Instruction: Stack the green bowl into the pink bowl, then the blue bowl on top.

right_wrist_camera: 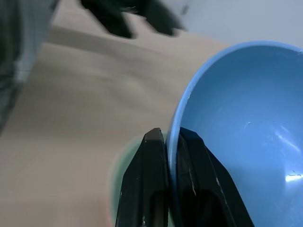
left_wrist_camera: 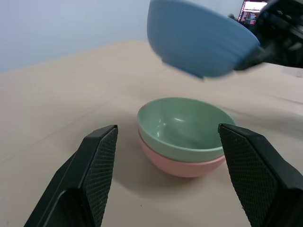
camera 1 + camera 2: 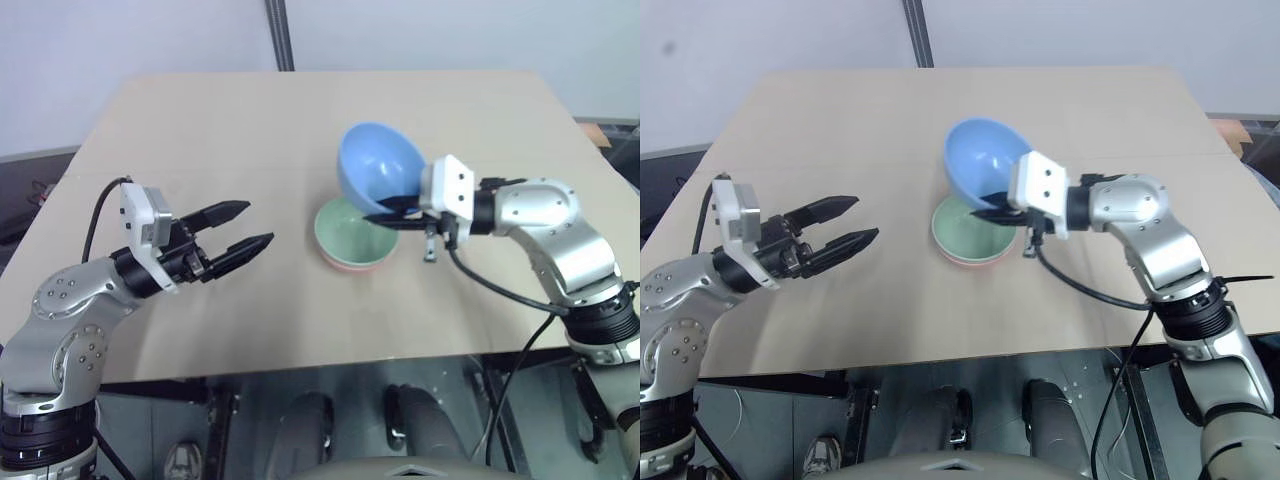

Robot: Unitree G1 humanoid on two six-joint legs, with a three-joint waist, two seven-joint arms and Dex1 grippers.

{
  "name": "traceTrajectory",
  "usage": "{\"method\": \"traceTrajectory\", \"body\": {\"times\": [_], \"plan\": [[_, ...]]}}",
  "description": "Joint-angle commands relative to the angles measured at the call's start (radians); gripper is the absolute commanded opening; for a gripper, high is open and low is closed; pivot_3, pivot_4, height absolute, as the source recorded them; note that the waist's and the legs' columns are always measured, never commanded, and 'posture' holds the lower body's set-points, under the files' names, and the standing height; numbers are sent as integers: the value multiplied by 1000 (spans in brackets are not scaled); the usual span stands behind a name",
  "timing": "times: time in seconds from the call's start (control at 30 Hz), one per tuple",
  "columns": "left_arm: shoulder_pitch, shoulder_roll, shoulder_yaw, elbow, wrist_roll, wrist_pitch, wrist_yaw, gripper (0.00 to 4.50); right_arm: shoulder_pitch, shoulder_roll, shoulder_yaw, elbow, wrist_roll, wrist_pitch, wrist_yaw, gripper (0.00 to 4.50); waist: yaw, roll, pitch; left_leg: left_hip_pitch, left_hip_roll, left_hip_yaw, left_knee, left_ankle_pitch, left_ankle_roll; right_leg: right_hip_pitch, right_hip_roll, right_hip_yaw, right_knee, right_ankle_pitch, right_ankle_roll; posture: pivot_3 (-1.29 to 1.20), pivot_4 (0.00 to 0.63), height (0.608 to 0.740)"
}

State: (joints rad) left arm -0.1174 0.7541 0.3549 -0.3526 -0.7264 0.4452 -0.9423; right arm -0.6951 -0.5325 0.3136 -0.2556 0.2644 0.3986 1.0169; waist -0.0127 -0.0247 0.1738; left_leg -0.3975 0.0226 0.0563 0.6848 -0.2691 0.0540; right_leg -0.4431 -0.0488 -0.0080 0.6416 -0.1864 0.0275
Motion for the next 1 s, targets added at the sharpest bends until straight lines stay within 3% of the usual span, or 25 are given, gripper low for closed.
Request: {"method": "traceTrajectory", "body": {"times": [0.03,0.07,0.3,0.5,0.67,1.0], "plan": [[-18,7,-7,8,16,-31,-19,3596,-17,43,32,61,-68,-33,-44,773,0,0,0,0,0,0,0,0,0,0,0,0,0,0,0,0,150,740],[-17,9,-8,11,17,-32,-25,3596,-18,50,32,71,-73,-36,-48,1031,0,0,0,0,0,0,0,0,0,0,0,0,0,0,0,0,150,740],[-28,9,-29,20,37,-41,-42,3596,10,30,-61,-24,-16,24,-66,4409,3,0,0,-4,0,1,0,0,0,-3,0,0,-1,0,0,0,150,740],[-18,-29,-75,5,132,-127,-2,3596,151,13,-269,-222,131,172,-183,4409,6,0,0,-4,0,1,0,0,0,-3,-1,0,-1,0,0,0,150,740],[10,-120,-39,24,96,-188,2,3596,425,-88,-427,-316,165,177,-182,4464,15,0,0,-3,0,1,-1,0,0,-2,-1,0,-1,0,0,0,150,740],[211,-35,60,-7,50,-137,-67,3596,850,-203,-757,-377,254,131,-119,4464,5,0,0,-1,1,2,-1,0,0,-2,0,2,-1,-3,4,0,150,740]]}}
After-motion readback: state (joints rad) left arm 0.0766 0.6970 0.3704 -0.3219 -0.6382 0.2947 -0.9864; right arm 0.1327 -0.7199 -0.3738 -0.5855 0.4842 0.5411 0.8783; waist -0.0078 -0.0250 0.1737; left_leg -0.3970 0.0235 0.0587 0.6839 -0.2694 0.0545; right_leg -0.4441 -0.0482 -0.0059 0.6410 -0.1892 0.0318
